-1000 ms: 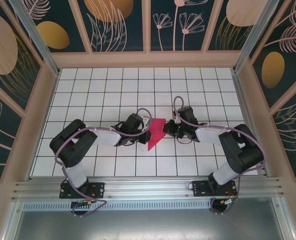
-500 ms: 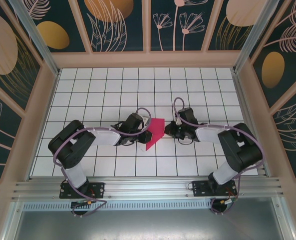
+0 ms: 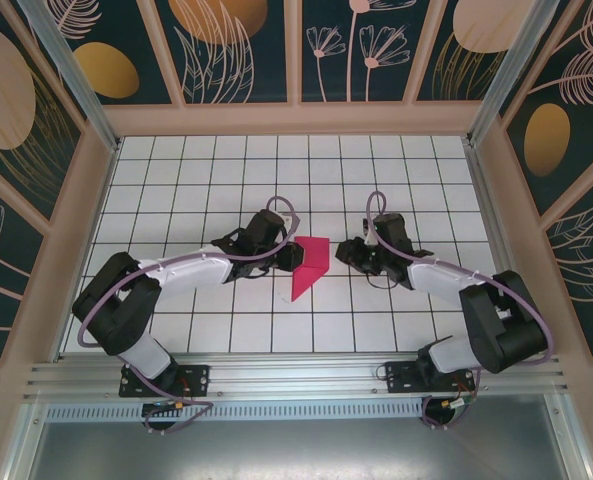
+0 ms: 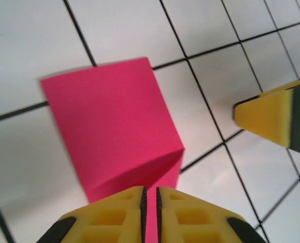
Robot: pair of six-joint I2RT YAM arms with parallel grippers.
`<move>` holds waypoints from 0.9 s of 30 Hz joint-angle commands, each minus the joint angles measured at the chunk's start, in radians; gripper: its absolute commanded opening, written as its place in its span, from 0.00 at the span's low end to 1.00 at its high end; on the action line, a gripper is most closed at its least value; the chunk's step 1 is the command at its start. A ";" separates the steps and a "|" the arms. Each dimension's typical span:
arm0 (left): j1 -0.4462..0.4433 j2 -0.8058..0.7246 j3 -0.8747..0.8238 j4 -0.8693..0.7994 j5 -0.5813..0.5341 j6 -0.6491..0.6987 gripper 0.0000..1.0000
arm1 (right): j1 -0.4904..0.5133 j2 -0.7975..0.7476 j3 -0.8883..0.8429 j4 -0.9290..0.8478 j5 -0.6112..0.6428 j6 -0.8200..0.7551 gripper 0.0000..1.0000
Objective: Fold a paper plane with a square sheet of paper (pick it up from the middle)
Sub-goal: Third fold the triangle at the center of the table, then fourth fold the wing at the center of the table.
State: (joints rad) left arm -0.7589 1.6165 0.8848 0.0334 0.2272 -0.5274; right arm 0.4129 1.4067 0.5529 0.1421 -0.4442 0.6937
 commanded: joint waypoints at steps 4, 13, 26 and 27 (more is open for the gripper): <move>0.001 0.022 0.009 -0.018 0.078 -0.001 0.10 | 0.002 0.055 -0.015 0.103 -0.092 0.041 0.29; 0.001 0.158 0.045 -0.036 -0.057 0.012 0.04 | 0.022 0.129 0.024 0.112 -0.098 0.039 0.35; 0.002 0.199 0.017 -0.020 -0.066 0.029 0.03 | 0.050 0.211 0.074 0.122 -0.114 0.046 0.38; 0.001 0.201 0.013 -0.020 -0.066 0.029 0.03 | 0.053 0.217 0.078 0.120 -0.111 0.045 0.38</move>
State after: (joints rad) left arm -0.7589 1.7969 0.9062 0.0132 0.1711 -0.5228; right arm 0.4530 1.6054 0.5987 0.2390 -0.5335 0.7242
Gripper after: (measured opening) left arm 0.069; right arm 0.376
